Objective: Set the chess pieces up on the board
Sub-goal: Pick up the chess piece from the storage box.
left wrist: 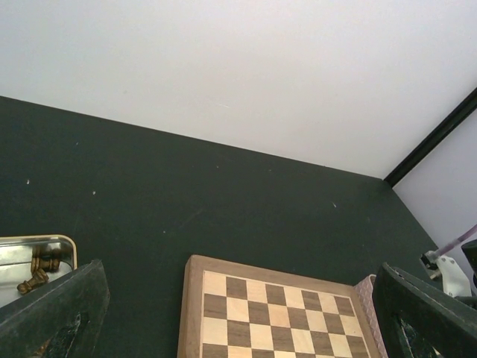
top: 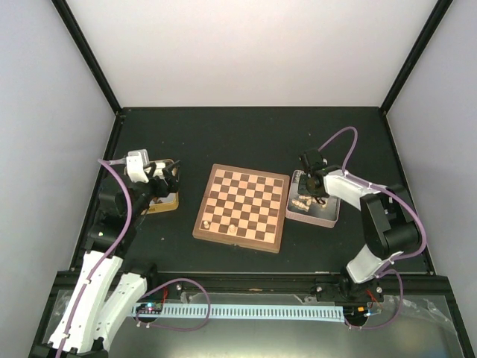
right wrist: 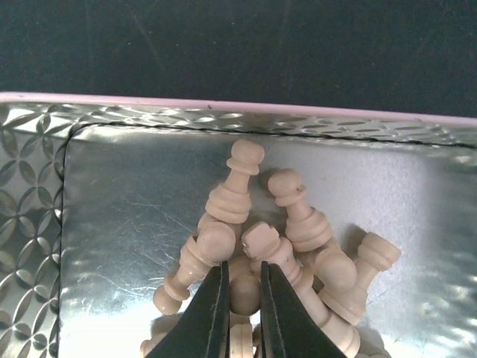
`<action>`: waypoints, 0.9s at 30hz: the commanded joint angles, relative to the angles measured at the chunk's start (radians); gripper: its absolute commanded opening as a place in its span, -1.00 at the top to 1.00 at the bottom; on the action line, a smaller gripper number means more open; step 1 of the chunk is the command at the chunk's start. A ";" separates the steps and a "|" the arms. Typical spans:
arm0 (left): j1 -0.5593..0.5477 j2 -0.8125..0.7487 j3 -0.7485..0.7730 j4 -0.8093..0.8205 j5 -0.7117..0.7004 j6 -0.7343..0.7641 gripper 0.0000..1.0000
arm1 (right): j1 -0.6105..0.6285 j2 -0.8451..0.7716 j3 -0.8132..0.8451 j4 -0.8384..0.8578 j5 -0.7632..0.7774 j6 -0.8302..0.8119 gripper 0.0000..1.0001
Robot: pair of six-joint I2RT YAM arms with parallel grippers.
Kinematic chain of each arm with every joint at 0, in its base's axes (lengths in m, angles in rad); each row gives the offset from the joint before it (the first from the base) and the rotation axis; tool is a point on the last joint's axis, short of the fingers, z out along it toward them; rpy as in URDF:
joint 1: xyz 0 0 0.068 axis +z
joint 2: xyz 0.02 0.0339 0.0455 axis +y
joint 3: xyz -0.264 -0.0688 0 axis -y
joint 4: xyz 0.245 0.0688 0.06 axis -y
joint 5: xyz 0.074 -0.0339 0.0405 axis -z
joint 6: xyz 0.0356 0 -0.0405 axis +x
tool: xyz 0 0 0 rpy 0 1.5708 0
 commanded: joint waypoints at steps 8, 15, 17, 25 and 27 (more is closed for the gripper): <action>0.008 -0.047 0.011 -0.080 0.088 0.016 -0.98 | -0.001 -0.261 -0.039 -0.008 -0.077 -0.036 0.91; 0.007 -0.114 0.003 -0.198 0.192 0.050 -0.97 | 0.086 -0.365 -0.035 -0.040 -0.162 -0.063 0.90; 0.008 -0.123 0.004 -0.209 0.203 0.056 -0.98 | 0.151 -0.384 -0.028 -0.060 -0.159 -0.045 0.90; 0.008 -0.167 -0.026 -0.162 0.160 0.091 -0.97 | 0.483 -0.283 0.039 -0.064 -0.080 0.067 0.89; 0.007 -0.173 -0.030 -0.154 0.135 0.105 -0.98 | 0.547 -0.205 0.098 -0.046 -0.064 0.088 0.88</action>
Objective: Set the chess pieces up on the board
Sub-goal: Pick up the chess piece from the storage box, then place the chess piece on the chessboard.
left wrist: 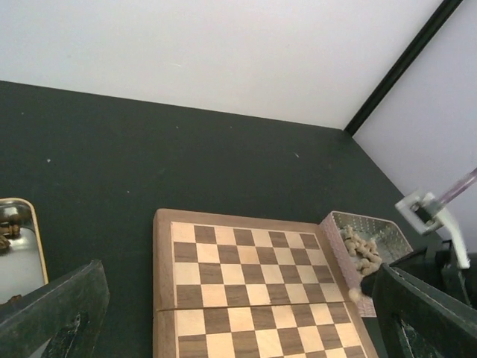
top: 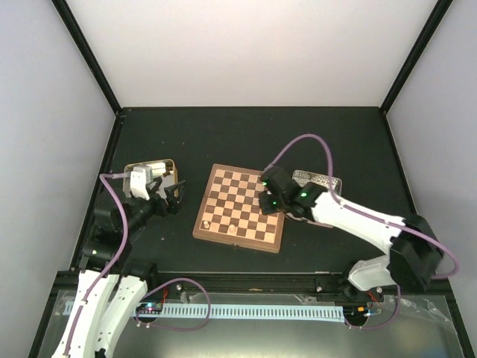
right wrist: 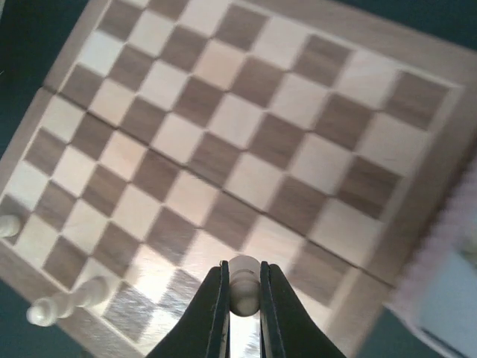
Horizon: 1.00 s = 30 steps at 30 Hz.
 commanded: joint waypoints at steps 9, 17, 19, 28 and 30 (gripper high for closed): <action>0.008 -0.121 -0.029 -0.020 -0.192 0.045 -0.97 | 0.296 0.557 0.575 -0.082 0.123 0.054 0.88; 0.006 -0.212 -0.055 -0.081 -0.312 0.017 -0.97 | 0.336 0.730 0.744 -0.152 0.112 0.013 0.88; 0.007 -0.219 -0.057 -0.077 -0.321 0.015 -0.98 | 0.344 0.756 0.778 -0.181 0.093 0.004 0.88; 0.008 -0.206 -0.051 -0.088 -0.324 0.020 -0.98 | 0.373 0.830 0.865 -0.275 0.098 0.000 0.85; 0.007 -0.206 -0.051 -0.089 -0.322 0.020 -0.98 | 0.378 0.847 0.885 -0.298 0.095 -0.002 0.84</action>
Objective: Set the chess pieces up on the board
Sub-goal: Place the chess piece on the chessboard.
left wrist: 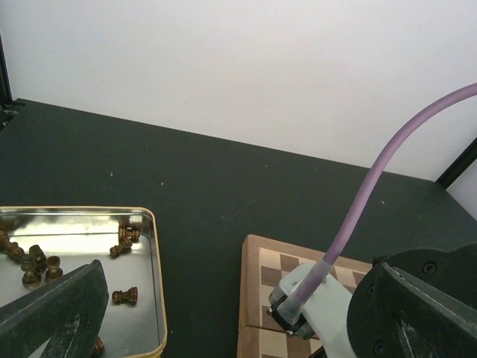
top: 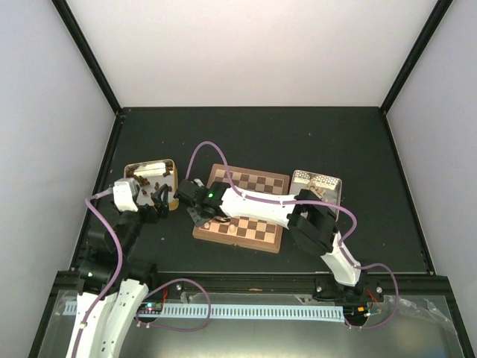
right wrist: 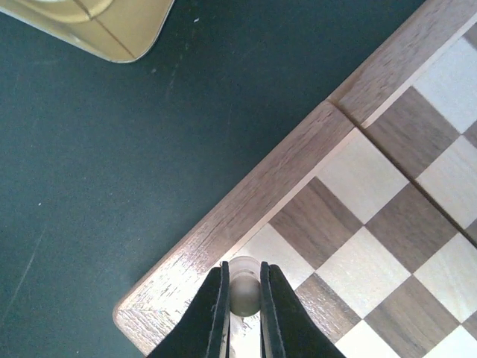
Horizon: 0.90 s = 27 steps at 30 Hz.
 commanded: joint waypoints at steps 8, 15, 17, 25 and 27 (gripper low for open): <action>0.008 -0.003 0.005 -0.014 -0.015 0.000 -0.98 | 0.018 0.070 0.055 -0.110 0.050 0.003 0.82; 0.007 0.004 0.005 -0.015 -0.011 0.000 -0.97 | 0.018 0.080 0.051 -0.101 0.055 0.005 0.74; 0.008 0.004 0.004 -0.015 -0.011 -0.001 -0.98 | 0.017 0.084 0.057 -0.104 0.063 0.006 0.70; 0.008 0.009 0.004 -0.015 -0.007 -0.001 -0.98 | 0.016 0.105 0.090 -0.099 0.095 0.001 0.66; 0.008 0.010 0.004 -0.015 -0.006 -0.001 -0.98 | 0.015 0.118 0.104 -0.105 0.099 0.002 0.71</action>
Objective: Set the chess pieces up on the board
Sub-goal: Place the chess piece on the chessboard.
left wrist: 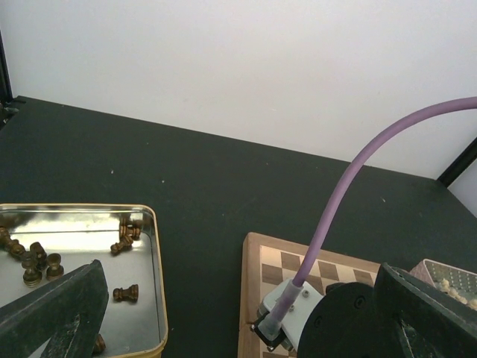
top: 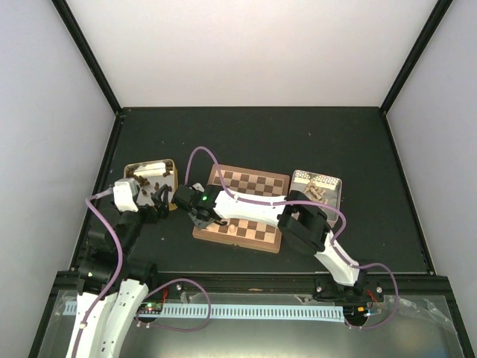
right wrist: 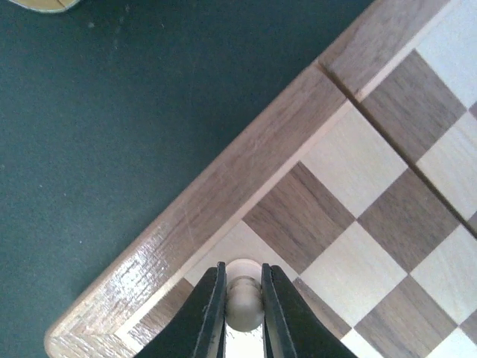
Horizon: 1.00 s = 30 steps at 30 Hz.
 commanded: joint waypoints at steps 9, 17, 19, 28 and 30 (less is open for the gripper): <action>0.008 0.011 0.004 -0.006 -0.004 -0.001 -0.98 | -0.012 0.038 0.053 -0.013 0.036 0.005 0.72; 0.008 0.014 0.004 -0.005 -0.004 0.000 -0.98 | -0.012 0.021 0.044 -0.030 0.020 0.010 0.72; 0.008 0.014 0.004 -0.005 -0.005 0.000 -0.98 | -0.012 0.015 0.043 -0.029 0.015 0.009 0.70; 0.008 0.019 0.004 -0.005 -0.003 0.001 -0.98 | -0.015 -0.077 0.042 -0.014 0.005 0.016 0.33; 0.008 0.020 0.004 -0.006 -0.003 0.000 -0.98 | -0.017 -0.106 0.029 -0.004 0.001 0.019 0.28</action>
